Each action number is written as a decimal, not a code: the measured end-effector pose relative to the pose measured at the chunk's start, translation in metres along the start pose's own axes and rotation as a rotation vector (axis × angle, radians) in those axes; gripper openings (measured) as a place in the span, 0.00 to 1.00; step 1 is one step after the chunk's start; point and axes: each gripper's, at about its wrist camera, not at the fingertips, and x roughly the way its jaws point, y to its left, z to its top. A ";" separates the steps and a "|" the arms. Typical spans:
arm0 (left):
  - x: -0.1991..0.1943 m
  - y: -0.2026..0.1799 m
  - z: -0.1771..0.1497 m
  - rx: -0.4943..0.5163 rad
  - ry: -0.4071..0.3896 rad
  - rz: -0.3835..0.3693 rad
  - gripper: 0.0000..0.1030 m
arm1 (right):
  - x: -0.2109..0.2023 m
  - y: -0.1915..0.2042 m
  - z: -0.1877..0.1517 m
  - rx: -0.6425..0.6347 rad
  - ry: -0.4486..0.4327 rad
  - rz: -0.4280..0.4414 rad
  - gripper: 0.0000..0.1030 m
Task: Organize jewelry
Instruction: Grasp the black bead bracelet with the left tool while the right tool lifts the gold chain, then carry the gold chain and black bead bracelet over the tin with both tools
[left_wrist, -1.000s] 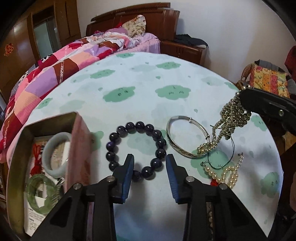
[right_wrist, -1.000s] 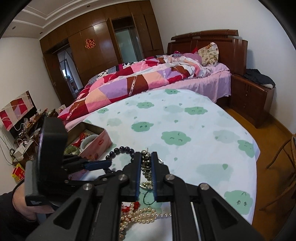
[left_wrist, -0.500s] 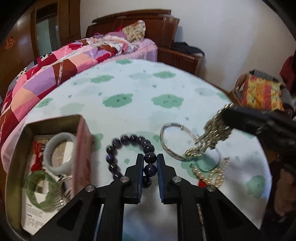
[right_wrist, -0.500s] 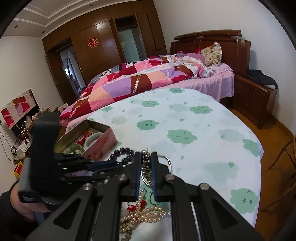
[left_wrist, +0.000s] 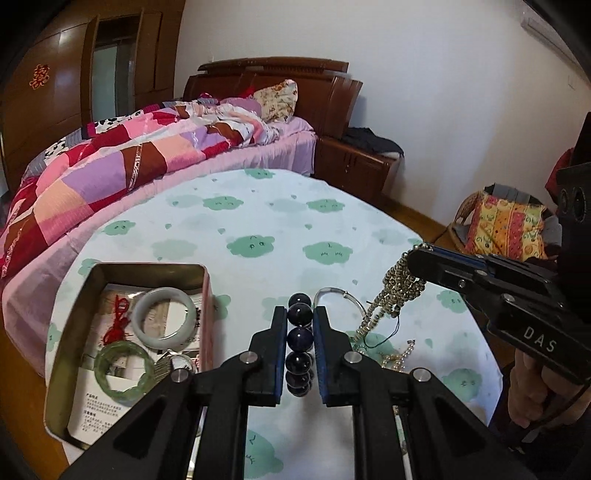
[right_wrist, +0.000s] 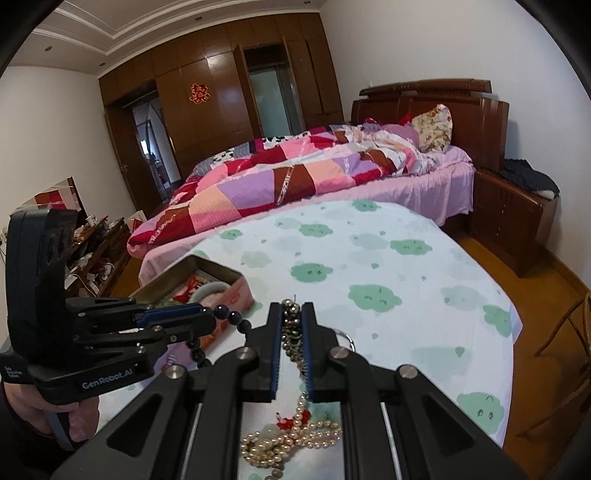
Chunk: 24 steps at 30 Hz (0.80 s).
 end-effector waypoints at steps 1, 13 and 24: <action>-0.004 0.001 0.001 -0.007 -0.009 0.000 0.13 | -0.001 0.002 0.002 -0.005 -0.005 0.002 0.12; -0.050 0.032 0.006 -0.060 -0.094 0.041 0.13 | -0.012 0.031 0.022 -0.072 -0.041 0.037 0.12; -0.078 0.077 0.001 -0.126 -0.130 0.139 0.13 | -0.002 0.071 0.042 -0.154 -0.056 0.099 0.12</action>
